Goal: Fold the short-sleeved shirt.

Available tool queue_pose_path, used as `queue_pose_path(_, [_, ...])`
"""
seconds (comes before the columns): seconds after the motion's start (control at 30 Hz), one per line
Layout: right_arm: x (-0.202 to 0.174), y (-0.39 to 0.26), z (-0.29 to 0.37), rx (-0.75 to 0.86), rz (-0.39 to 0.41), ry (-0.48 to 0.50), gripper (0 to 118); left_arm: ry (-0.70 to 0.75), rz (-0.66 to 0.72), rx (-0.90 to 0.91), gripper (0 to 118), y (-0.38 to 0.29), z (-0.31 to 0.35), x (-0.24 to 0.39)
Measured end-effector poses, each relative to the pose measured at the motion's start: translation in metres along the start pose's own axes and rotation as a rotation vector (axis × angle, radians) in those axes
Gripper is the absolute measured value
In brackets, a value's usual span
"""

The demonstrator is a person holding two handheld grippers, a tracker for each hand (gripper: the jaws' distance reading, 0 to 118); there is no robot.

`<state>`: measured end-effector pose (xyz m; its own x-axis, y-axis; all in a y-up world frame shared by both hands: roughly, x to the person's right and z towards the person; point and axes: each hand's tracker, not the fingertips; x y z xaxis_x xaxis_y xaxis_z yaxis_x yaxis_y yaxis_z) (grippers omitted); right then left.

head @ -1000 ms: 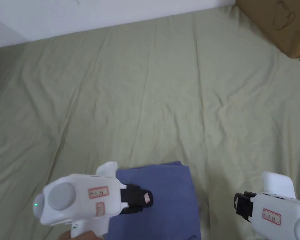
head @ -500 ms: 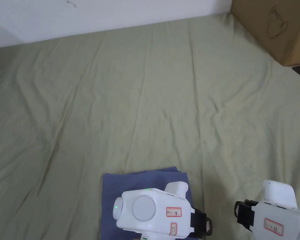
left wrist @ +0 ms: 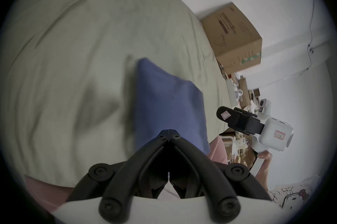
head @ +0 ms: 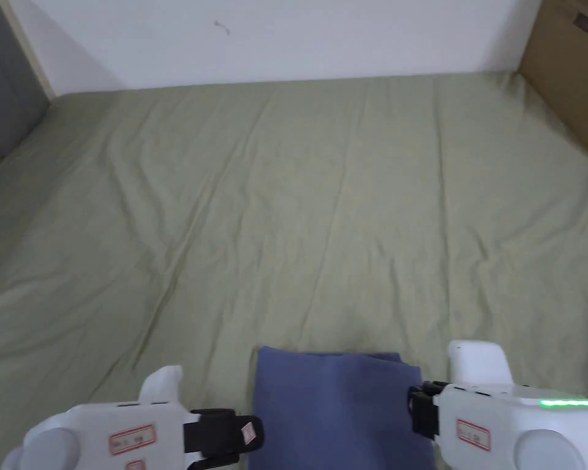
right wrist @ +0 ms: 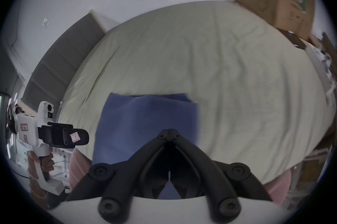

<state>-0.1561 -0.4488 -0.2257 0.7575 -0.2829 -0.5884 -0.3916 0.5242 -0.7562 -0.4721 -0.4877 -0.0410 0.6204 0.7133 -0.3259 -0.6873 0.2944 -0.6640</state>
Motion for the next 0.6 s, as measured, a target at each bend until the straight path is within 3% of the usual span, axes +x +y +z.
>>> queue_pose_path(0.03, [-0.005,0.001,-0.012,-0.032,-0.007,0.031,0,-0.008,0.010,0.010,0,-0.002,0.005,-0.010])
queue_pose_path(0.1, [-0.014,-0.001,-0.040,-0.119,0.005,-0.016,0,-0.026,0.056,0.021,0,-0.007,0.011,-0.026])
queue_pose_path(0.17, [-0.017,-0.009,-0.063,-0.153,0.069,-0.092,0,-0.044,0.081,0.024,0,-0.013,0.011,-0.033])
queue_pose_path(0.2, [-0.016,-0.010,-0.066,-0.155,0.061,-0.083,0,-0.052,0.077,0.024,0,-0.014,0.010,-0.037])
queue_pose_path(0.27, [-0.015,-0.006,-0.061,-0.137,0.043,-0.069,0,-0.089,0.083,0.026,26,-0.015,0.006,-0.041])
queue_pose_path(0.3, [-0.014,-0.003,-0.059,-0.140,0.034,-0.065,0,-0.120,0.089,0.016,46,-0.014,0.002,-0.042])
queue_pose_path(0.33, [-0.012,-0.002,-0.058,-0.139,0.032,-0.063,0,-0.145,0.106,0.008,80,-0.012,-0.004,-0.045])
queue_pose_path(0.37, [-0.011,-0.001,-0.058,-0.143,0.028,-0.064,0,-0.170,0.120,-0.009,97,-0.008,-0.011,-0.047])
queue_pose_path(0.4, [-0.011,-0.002,-0.058,-0.144,0.024,-0.064,0,-0.180,0.126,-0.022,104,-0.006,-0.019,-0.045])
queue_pose_path(0.6, [-0.018,-0.003,-0.058,-0.144,0.049,-0.091,0,-0.347,0.217,-0.059,104,0.015,-0.069,-0.044])
